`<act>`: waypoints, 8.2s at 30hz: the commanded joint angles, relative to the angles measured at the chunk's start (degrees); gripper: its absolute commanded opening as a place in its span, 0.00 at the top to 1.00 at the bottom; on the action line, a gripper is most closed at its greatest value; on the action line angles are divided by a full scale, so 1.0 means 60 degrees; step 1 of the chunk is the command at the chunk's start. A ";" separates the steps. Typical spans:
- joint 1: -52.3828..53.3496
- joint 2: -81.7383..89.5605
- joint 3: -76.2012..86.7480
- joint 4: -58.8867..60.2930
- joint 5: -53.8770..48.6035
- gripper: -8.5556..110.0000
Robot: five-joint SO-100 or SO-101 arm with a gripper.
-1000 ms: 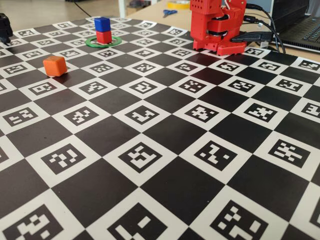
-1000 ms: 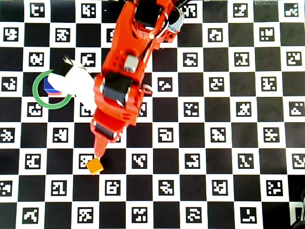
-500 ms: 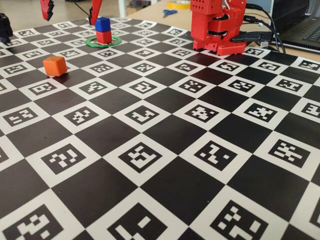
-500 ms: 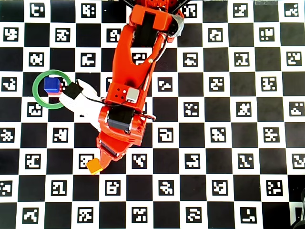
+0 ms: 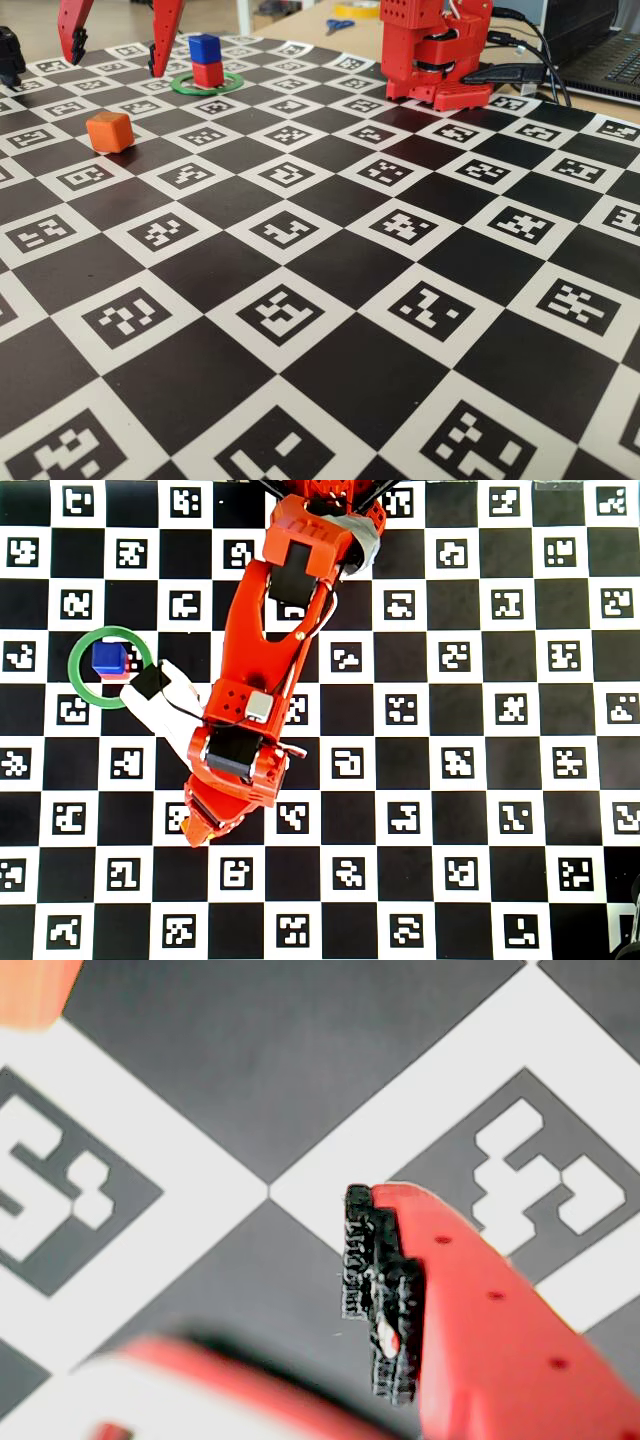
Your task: Grab the red cube then put it in the green circle then put the blue cube on top and finally the orange cube on top
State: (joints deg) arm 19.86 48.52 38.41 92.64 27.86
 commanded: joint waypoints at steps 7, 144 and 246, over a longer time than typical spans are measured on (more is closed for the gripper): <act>0.0527 -0.0645 -0.1523 -0.0498 0.0117 0.59; 0.6694 0.5376 0.3940 -0.0132 -1.2114 0.92; 0.7280 0.5845 0.6387 -0.1875 -1.4736 0.53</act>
State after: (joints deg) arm 62.84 75.59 79.28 80.33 -60.73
